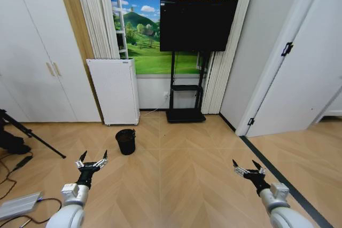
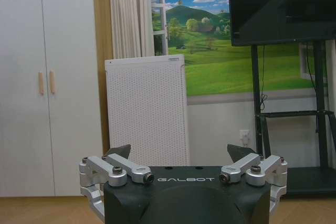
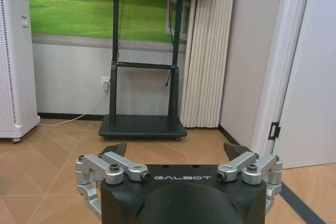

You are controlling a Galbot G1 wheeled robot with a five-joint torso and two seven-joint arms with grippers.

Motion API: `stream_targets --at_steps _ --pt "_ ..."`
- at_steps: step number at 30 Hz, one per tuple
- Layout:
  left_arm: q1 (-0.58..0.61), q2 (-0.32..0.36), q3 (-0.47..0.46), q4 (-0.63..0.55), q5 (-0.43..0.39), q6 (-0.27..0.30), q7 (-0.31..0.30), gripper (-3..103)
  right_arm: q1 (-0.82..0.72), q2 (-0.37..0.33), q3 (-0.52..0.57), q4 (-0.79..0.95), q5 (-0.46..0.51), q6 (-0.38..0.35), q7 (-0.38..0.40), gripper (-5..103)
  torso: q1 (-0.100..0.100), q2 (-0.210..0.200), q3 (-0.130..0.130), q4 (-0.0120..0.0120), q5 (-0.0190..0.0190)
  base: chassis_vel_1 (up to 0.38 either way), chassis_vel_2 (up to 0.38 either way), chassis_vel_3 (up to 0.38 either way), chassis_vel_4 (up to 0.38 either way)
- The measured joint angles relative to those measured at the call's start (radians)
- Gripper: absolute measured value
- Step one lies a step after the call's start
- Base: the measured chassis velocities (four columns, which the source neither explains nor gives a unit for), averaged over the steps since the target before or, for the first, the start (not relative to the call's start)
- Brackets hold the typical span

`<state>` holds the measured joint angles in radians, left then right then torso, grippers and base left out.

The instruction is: Pick up the trash bin and place the garbage on the floor into it.

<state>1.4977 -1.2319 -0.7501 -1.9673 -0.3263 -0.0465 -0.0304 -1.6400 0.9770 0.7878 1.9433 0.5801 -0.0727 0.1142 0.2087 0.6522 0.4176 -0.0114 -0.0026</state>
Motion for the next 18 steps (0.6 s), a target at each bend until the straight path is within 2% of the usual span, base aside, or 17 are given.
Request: stream_targets --at_steps 2,4,5,6,7,8,9,12,14,18 --pt "0.000 0.000 0.000 0.000 0.000 0.000 0.000 100 0.000 0.000 0.000 0.000 0.000 0.000 0.000 100 -0.001 0.000 0.000 -0.0003 0.0041 0.272 -0.298 -0.232 0.266" --pt "0.000 0.000 0.000 0.000 0.000 0.000 0.000 100 0.000 0.000 0.000 0.000 0.000 0.000 0.000 100 -0.001 0.000 0.000 -0.0009 0.0042 0.242 -0.197 -0.207 0.223" --pt "0.000 0.000 0.000 0.000 0.000 0.000 0.000 100 0.000 0.000 0.000 0.000 0.000 0.000 0.000 100 -0.001 0.000 0.000 0.0008 0.0016 0.072 0.008 -0.105 0.148" --pt "0.000 0.000 0.000 0.000 0.000 0.000 0.000 100 0.000 0.000 0.000 0.000 0.000 0.000 0.000 100 -0.001 0.000 0.000 0.0006 0.0006 0.039 0.008 -0.105 0.075" --pt "0.000 0.000 0.000 0.000 0.000 0.000 0.000 100 0.000 0.000 0.000 0.000 0.000 0.000 0.000 100 -0.001 0.000 0.000 -0.0006 0.0025 0.039 -0.015 -0.041 0.075" --pt "0.000 0.000 0.000 0.000 0.000 0.000 0.000 100 0.000 0.000 0.000 0.000 0.000 0.000 0.000 100 -0.001 0.000 0.000 -0.0006 0.0025 0.039 -0.015 -0.041 0.075" --pt "0.000 0.000 0.000 0.000 0.000 0.000 0.000 100 0.000 0.000 0.000 0.000 0.000 0.000 0.000 100 -0.001 0.000 0.000 -0.0006 0.0042 0.000 0.000 0.000 0.000" --pt "-0.001 0.000 0.000 0.000 0.000 0.000 0.000 100 0.000 0.000 0.000 0.000 0.000 0.000 0.000 100 0.001 -0.001 0.000 -0.0003 0.0014 -0.070 0.017 0.091 -0.074" --pt "-0.001 0.000 0.000 0.000 0.000 0.000 0.000 100 0.000 0.000 0.000 0.000 0.000 0.000 0.000 100 0.001 -0.001 0.000 0.0002 0.0037 -0.058 0.058 0.084 -0.063" --pt "-0.001 0.000 0.000 0.000 0.000 0.000 0.000 100 0.000 0.000 0.000 0.000 0.000 0.000 0.000 100 0.001 -0.001 0.000 0.0000 0.0019 -0.011 0.017 0.021 -0.012"
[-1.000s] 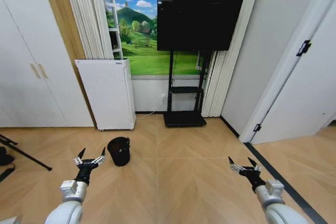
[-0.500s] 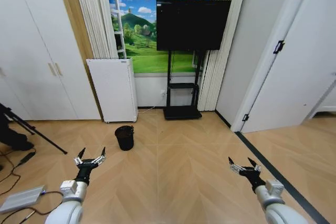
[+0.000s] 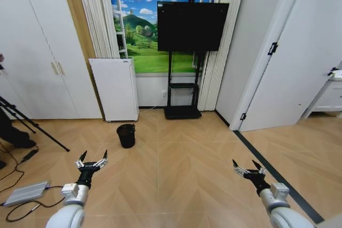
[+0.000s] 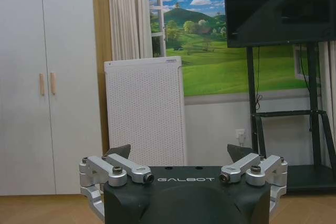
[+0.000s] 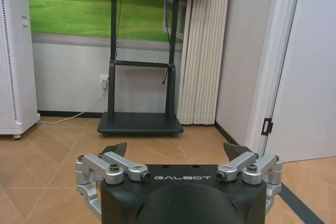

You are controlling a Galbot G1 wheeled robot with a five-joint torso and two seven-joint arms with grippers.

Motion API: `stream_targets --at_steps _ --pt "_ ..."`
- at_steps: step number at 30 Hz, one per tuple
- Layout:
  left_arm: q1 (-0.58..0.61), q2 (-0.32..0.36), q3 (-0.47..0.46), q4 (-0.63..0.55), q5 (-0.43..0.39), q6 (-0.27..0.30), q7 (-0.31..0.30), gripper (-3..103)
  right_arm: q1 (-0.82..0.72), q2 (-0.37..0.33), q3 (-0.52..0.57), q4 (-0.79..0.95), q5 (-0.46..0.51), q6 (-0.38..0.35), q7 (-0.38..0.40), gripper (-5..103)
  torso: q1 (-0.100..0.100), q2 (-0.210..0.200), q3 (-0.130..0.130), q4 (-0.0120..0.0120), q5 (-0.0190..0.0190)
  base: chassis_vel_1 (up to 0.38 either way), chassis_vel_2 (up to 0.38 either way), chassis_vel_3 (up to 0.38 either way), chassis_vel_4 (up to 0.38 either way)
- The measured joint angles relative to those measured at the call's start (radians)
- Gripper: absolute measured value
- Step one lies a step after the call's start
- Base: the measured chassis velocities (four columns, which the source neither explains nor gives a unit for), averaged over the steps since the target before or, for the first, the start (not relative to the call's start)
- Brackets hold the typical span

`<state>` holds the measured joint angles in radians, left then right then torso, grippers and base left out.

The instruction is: Pick up the trash bin and place the garbage on the floor into it.

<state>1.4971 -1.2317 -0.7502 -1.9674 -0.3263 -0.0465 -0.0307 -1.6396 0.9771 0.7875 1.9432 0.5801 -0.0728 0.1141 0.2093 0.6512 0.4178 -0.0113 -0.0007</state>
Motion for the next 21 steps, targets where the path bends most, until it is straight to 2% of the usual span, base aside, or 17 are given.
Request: stream_targets --at_steps 2,21 --pt "0.000 0.000 0.000 0.000 0.000 0.000 0.000 100 0.000 0.000 0.000 0.000 0.000 0.000 0.000 100 0.000 0.000 0.000 -0.0002 0.0010 0.000 0.000 0.000 0.000" --pt "0.000 0.000 0.000 0.000 0.000 0.000 0.000 100 0.000 0.000 0.000 0.000 0.000 0.000 0.000 100 -0.001 0.000 0.000 -0.0001 0.0007 0.000 0.000 0.000 0.000"
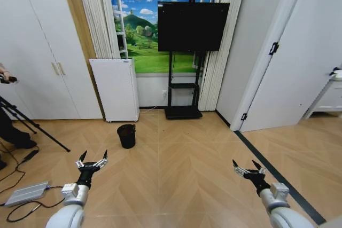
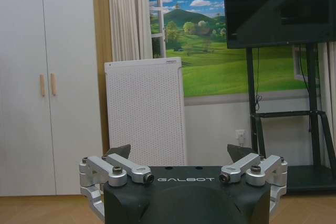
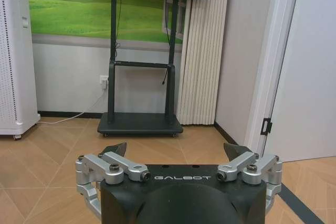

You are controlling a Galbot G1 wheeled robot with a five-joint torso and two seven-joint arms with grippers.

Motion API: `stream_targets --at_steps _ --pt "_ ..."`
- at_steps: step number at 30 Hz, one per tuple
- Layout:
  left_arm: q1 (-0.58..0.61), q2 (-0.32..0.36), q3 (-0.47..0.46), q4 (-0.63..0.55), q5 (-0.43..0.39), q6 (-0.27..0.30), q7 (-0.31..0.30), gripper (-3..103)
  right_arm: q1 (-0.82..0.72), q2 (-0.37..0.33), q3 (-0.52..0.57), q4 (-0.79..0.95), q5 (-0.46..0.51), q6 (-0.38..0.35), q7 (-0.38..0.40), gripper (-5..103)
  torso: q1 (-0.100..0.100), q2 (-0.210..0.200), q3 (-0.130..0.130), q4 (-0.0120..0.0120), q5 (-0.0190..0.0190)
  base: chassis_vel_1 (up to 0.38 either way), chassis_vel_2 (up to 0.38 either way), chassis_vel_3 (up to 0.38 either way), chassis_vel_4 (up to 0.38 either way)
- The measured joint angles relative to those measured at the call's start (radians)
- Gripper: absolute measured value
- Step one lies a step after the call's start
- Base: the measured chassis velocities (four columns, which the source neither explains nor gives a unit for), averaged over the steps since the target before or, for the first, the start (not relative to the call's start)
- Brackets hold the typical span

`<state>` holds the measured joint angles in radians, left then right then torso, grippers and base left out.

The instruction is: Pick up the trash bin and place the garbage on the floor into it.

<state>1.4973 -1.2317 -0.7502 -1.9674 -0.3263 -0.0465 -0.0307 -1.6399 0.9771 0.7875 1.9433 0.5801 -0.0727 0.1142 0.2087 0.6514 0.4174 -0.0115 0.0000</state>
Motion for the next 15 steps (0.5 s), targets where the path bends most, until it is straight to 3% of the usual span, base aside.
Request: stream_targets --at_steps 15 --pt "0.000 0.000 0.000 0.000 0.000 0.000 0.000 100 0.000 0.000 0.000 0.000 0.000 0.000 0.000 100 0.000 0.000 0.000 0.0000 0.0000 0.000 0.000 0.000 0.000"
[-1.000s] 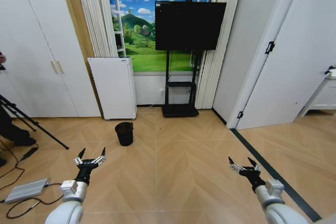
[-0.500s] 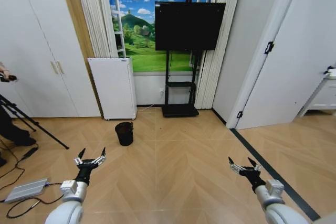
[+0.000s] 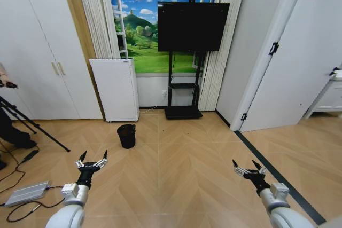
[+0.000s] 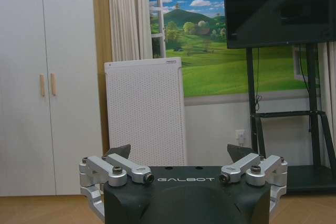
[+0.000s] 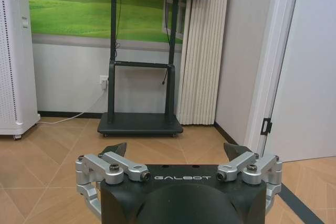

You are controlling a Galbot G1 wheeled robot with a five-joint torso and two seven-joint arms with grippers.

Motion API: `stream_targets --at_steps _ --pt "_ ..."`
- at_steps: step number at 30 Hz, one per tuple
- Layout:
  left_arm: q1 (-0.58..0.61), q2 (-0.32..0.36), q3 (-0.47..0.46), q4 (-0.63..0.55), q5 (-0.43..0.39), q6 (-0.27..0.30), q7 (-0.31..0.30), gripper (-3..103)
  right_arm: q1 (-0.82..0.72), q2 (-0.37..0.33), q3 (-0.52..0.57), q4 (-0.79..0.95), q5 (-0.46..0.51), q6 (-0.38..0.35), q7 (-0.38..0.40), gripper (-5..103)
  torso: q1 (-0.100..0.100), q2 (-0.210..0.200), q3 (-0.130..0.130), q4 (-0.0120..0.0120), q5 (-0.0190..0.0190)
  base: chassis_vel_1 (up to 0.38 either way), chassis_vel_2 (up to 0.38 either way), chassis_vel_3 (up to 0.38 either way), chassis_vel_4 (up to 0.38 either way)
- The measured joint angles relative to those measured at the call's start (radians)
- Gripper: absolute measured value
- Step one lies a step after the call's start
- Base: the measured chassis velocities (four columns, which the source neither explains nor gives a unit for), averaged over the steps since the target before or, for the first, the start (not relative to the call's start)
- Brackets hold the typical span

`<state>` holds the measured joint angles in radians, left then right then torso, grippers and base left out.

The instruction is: Pick up the trash bin and place the garbage on the floor into it.

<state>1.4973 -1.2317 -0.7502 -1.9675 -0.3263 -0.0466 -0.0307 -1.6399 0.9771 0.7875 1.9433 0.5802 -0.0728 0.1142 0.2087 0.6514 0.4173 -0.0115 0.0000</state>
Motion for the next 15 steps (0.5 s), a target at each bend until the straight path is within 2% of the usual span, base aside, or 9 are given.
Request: stream_targets --at_steps 15 --pt "0.000 0.000 0.000 0.000 0.000 0.000 0.000 100 0.000 0.000 0.000 0.000 0.000 0.000 0.000 100 0.000 0.000 0.000 0.0000 0.0000 0.000 0.000 0.000 0.000"
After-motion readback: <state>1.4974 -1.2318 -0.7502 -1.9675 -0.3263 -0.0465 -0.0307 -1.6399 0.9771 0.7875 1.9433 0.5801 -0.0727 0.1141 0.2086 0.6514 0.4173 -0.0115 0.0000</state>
